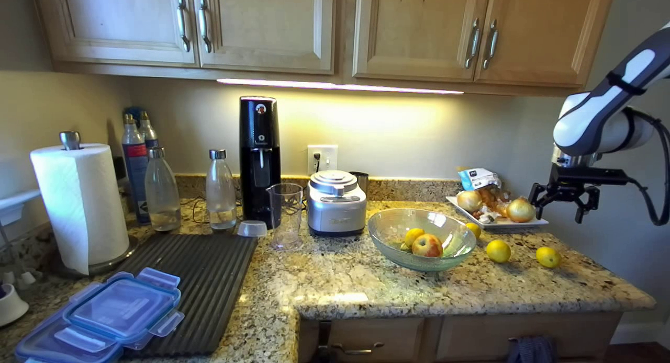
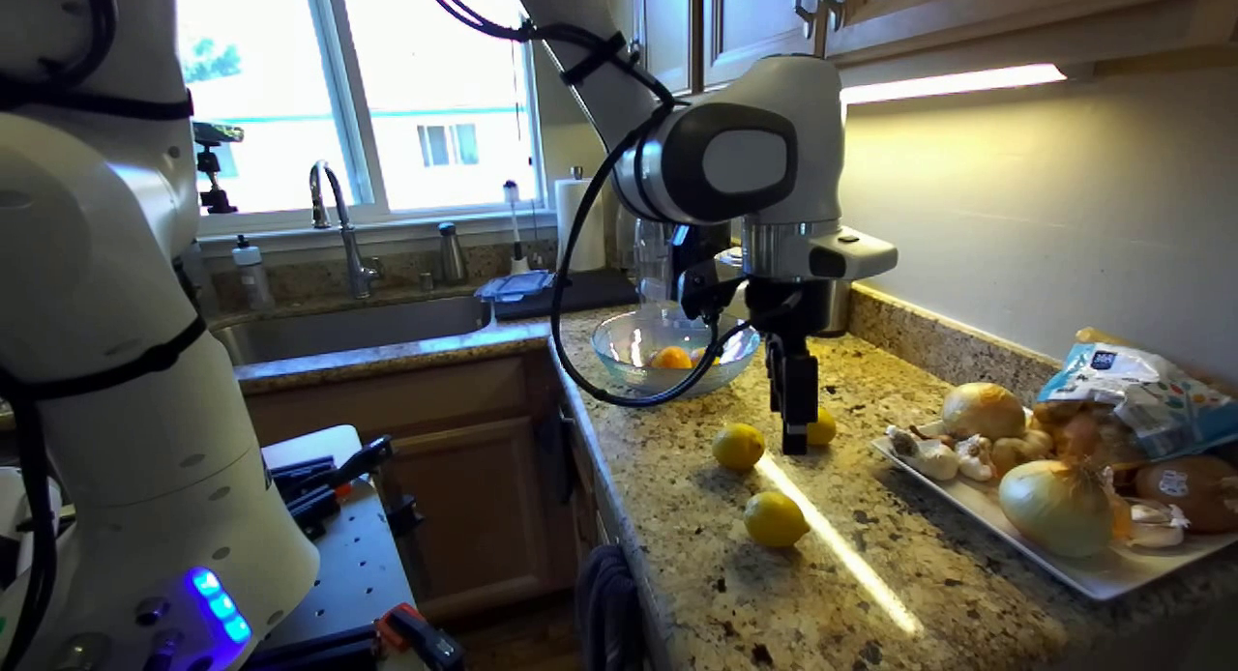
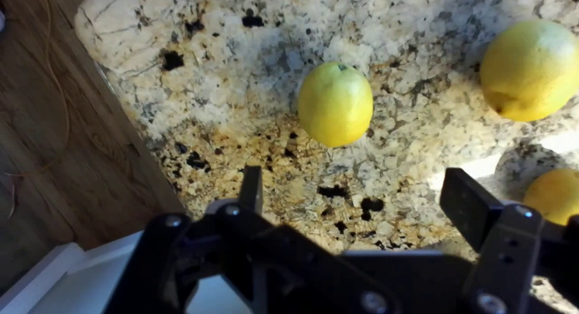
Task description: Put all the apples on the table into the colourless bowl
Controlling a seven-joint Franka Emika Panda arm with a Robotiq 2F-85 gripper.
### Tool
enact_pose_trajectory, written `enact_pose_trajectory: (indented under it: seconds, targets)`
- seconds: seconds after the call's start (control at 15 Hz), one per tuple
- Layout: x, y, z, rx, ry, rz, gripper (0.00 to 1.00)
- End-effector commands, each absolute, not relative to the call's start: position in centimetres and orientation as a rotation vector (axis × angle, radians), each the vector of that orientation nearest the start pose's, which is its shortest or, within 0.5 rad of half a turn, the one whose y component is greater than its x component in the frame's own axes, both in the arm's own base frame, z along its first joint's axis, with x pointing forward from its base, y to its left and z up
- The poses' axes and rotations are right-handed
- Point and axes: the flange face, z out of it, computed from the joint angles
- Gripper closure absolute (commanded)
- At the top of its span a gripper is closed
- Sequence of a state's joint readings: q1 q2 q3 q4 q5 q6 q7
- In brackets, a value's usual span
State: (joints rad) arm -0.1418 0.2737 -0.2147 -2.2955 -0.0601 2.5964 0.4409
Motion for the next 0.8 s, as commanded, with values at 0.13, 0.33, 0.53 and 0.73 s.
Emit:
enact_pose_trajectory:
  seconds: [0.13, 0.33, 0.53, 0.73]
  targets:
    - [50.0, -18.8, 22.1, -3.007, 1.195, -0.028, 0.0]
    - [50.2, -18.9, 21.7, -3.009, 1.198, -0.025, 0.0]
    - [50.3, -19.0, 21.8, -3.008, 1.199, -0.027, 0.0]
    - [50.2, -19.2, 20.5, -2.992, 1.237, -0.01, 0.0]
